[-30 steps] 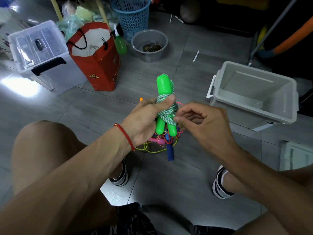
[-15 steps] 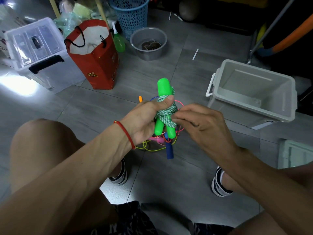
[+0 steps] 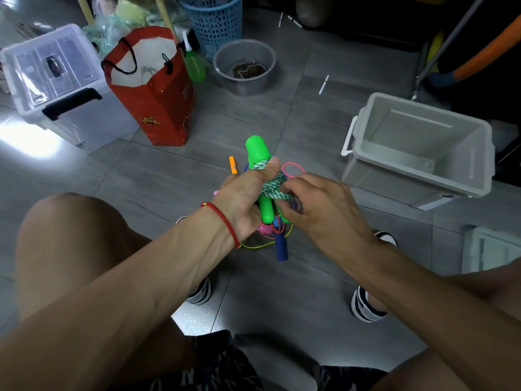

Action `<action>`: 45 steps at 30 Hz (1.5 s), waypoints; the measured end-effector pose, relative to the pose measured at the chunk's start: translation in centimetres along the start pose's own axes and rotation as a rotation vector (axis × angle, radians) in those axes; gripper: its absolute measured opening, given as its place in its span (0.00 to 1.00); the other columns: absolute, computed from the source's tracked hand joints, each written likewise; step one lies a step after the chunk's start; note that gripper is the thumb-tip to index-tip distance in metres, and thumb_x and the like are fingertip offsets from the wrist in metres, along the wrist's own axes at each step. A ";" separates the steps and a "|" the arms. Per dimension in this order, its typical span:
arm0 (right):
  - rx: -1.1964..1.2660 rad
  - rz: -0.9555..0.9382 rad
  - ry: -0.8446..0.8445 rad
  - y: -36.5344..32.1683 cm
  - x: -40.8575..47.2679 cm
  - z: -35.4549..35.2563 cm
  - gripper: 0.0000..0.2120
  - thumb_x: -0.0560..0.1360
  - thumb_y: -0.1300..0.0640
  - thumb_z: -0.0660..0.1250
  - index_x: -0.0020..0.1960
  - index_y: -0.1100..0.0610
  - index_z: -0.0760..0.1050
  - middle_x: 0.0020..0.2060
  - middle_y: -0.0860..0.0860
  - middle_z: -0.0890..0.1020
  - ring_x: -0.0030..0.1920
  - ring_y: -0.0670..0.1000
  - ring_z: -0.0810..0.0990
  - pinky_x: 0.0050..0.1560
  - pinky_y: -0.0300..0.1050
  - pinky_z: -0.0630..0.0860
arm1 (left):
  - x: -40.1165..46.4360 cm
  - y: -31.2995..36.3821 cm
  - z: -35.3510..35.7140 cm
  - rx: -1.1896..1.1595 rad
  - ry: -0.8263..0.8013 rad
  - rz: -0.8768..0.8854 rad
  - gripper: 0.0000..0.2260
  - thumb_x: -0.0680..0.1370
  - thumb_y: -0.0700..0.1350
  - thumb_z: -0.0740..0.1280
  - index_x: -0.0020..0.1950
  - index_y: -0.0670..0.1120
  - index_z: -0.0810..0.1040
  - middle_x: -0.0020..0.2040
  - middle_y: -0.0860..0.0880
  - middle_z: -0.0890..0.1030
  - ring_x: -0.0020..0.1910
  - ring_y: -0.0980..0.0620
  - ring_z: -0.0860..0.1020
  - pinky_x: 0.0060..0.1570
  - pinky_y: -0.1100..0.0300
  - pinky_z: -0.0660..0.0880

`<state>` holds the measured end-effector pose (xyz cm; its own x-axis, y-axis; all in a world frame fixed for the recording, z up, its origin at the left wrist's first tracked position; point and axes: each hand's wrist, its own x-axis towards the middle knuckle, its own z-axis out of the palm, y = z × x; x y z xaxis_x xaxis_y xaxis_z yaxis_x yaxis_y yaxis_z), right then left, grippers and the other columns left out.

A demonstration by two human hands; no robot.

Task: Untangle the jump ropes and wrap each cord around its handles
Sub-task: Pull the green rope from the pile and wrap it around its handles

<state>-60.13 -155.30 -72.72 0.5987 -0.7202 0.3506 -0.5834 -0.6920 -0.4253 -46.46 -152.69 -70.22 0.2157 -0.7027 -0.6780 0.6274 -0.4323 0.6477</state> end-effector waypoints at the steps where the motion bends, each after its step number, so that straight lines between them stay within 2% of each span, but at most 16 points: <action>1: -0.044 -0.032 0.008 0.1 0.1 0.1 0.10 0.72 0.53 0.66 0.42 0.61 0.79 0.36 0.55 0.80 0.35 0.59 0.79 0.37 0.48 0.78 | 0.0 -0.1 0.1 -0.004 0.025 0.012 0.11 0.78 0.43 0.72 0.55 0.39 0.76 0.38 0.42 0.79 0.32 0.46 0.80 0.31 0.55 0.80; 4: -0.053 -0.128 0.012 0.6 0.8 0.5 0.14 0.71 0.53 0.61 0.41 0.63 0.77 0.35 0.58 0.78 0.35 0.60 0.79 0.41 0.48 0.70 | 0.0 -0.3 0.2 0.001 0.090 0.034 0.17 0.76 0.43 0.74 0.61 0.35 0.77 0.38 0.42 0.81 0.30 0.47 0.80 0.33 0.51 0.81; 6: 0.013 -0.099 -0.022 0.8 0.9 0.8 0.14 0.72 0.53 0.61 0.42 0.63 0.77 0.37 0.58 0.78 0.37 0.60 0.79 0.43 0.47 0.68 | 0.2 -0.3 0.1 0.003 0.105 0.031 0.20 0.76 0.43 0.74 0.63 0.35 0.76 0.40 0.42 0.81 0.30 0.47 0.81 0.32 0.49 0.82; 10: 0.179 0.032 -0.069 0.3 0.1 0.8 0.07 0.75 0.59 0.70 0.49 0.62 0.77 0.47 0.56 0.76 0.45 0.54 0.76 0.48 0.40 0.71 | 0.0 0.1 0.1 -0.020 0.084 0.030 0.15 0.76 0.43 0.73 0.59 0.38 0.76 0.38 0.42 0.79 0.28 0.47 0.79 0.28 0.55 0.78; 12: 0.182 0.027 -0.034 -0.2 -0.1 0.5 0.06 0.75 0.59 0.70 0.49 0.61 0.78 0.46 0.55 0.77 0.44 0.55 0.78 0.47 0.46 0.75 | 0.0 0.1 0.1 -0.019 0.084 0.033 0.18 0.76 0.43 0.74 0.62 0.35 0.76 0.39 0.41 0.80 0.29 0.47 0.79 0.29 0.55 0.78; 14: 0.211 0.037 -0.023 -0.5 -0.2 0.1 0.09 0.74 0.60 0.71 0.54 0.59 0.77 0.43 0.52 0.80 0.42 0.54 0.79 0.45 0.53 0.78 | 0.1 0.0 0.0 -0.012 0.077 0.031 0.19 0.76 0.42 0.73 0.64 0.34 0.76 0.41 0.41 0.81 0.31 0.47 0.81 0.30 0.53 0.80; 18: 0.373 0.154 -0.084 -0.4 -0.2 -0.5 0.18 0.75 0.59 0.72 0.62 0.53 0.70 0.45 0.47 0.81 0.44 0.47 0.80 0.47 0.49 0.78 | -0.2 -0.1 -0.2 -0.002 0.015 0.013 0.16 0.78 0.44 0.71 0.62 0.36 0.78 0.47 0.40 0.81 0.35 0.46 0.82 0.36 0.47 0.82; 22: 0.528 0.176 -0.131 0.2 0.1 -0.7 0.16 0.76 0.63 0.71 0.60 0.55 0.70 0.45 0.49 0.81 0.47 0.46 0.80 0.52 0.41 0.76 | -0.4 0.0 -0.4 -0.022 -0.073 -0.026 0.13 0.79 0.45 0.70 0.60 0.39 0.78 0.50 0.38 0.81 0.38 0.46 0.83 0.35 0.52 0.82; 25: 0.598 0.213 -0.131 0.5 0.4 -0.7 0.13 0.75 0.65 0.72 0.55 0.54 0.73 0.44 0.50 0.81 0.45 0.43 0.79 0.50 0.32 0.74 | -0.4 -0.1 -0.4 -0.043 -0.087 -0.038 0.13 0.79 0.44 0.70 0.59 0.38 0.78 0.49 0.39 0.81 0.39 0.46 0.83 0.34 0.56 0.81; 29: 0.755 0.378 -0.095 1.3 0.9 -0.3 0.12 0.71 0.63 0.76 0.47 0.49 0.77 0.38 0.45 0.82 0.40 0.43 0.81 0.46 0.38 0.77 | -0.1 -0.3 -0.2 -0.059 -0.049 0.007 0.26 0.76 0.45 0.73 0.68 0.32 0.73 0.62 0.33 0.79 0.56 0.37 0.81 0.45 0.48 0.83; 32: 0.730 0.349 -0.032 1.7 0.9 -0.4 0.09 0.70 0.60 0.77 0.42 0.51 0.79 0.39 0.48 0.81 0.38 0.47 0.79 0.42 0.43 0.77 | 0.0 -0.1 0.0 -0.044 -0.042 0.011 0.26 0.76 0.45 0.73 0.69 0.32 0.72 0.57 0.35 0.80 0.51 0.40 0.80 0.43 0.50 0.82; 36: 0.727 0.307 0.037 1.9 1.0 -0.6 0.05 0.69 0.61 0.78 0.41 0.55 0.83 0.36 0.51 0.82 0.35 0.46 0.77 0.40 0.42 0.74 | 0.4 -0.2 -0.2 -0.003 -0.057 0.006 0.25 0.76 0.46 0.73 0.67 0.33 0.74 0.52 0.39 0.80 0.45 0.43 0.80 0.38 0.53 0.82; 39: 0.435 0.076 0.110 1.5 0.5 -0.6 0.01 0.72 0.63 0.75 0.43 0.60 0.84 0.37 0.52 0.83 0.37 0.49 0.80 0.42 0.41 0.76 | 0.6 -0.1 -0.3 -0.044 -0.052 -0.012 0.17 0.77 0.45 0.72 0.60 0.38 0.75 0.48 0.40 0.78 0.37 0.46 0.79 0.35 0.56 0.81; 41: 0.234 -0.127 0.132 1.0 -0.2 -0.1 0.01 0.73 0.66 0.73 0.45 0.63 0.84 0.39 0.54 0.84 0.39 0.52 0.81 0.44 0.42 0.77 | 0.8 -0.1 -0.6 -0.088 -0.038 -0.019 0.16 0.77 0.45 0.72 0.60 0.40 0.74 0.50 0.40 0.76 0.42 0.44 0.78 0.38 0.55 0.80; 42: 0.185 -0.157 0.129 0.8 -0.4 0.1 0.03 0.74 0.65 0.73 0.46 0.64 0.84 0.40 0.55 0.84 0.40 0.53 0.82 0.44 0.43 0.78 | 0.9 -0.2 -0.7 -0.101 -0.038 -0.019 0.16 0.77 0.45 0.72 0.60 0.40 0.74 0.52 0.39 0.76 0.43 0.44 0.78 0.37 0.55 0.80; 45: 0.236 -0.031 0.096 0.8 -0.4 0.4 0.11 0.72 0.54 0.75 0.46 0.62 0.85 0.41 0.54 0.84 0.41 0.52 0.83 0.45 0.48 0.80 | 0.8 -0.5 -0.8 -0.093 -0.026 -0.014 0.16 0.78 0.46 0.71 0.61 0.39 0.75 0.49 0.38 0.78 0.36 0.45 0.80 0.27 0.59 0.77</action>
<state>-60.55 -155.54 -73.53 0.5526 -0.7084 0.4391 -0.4151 -0.6908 -0.5920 -46.03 -152.57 -71.40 0.1879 -0.7120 -0.6765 0.6974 -0.3883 0.6023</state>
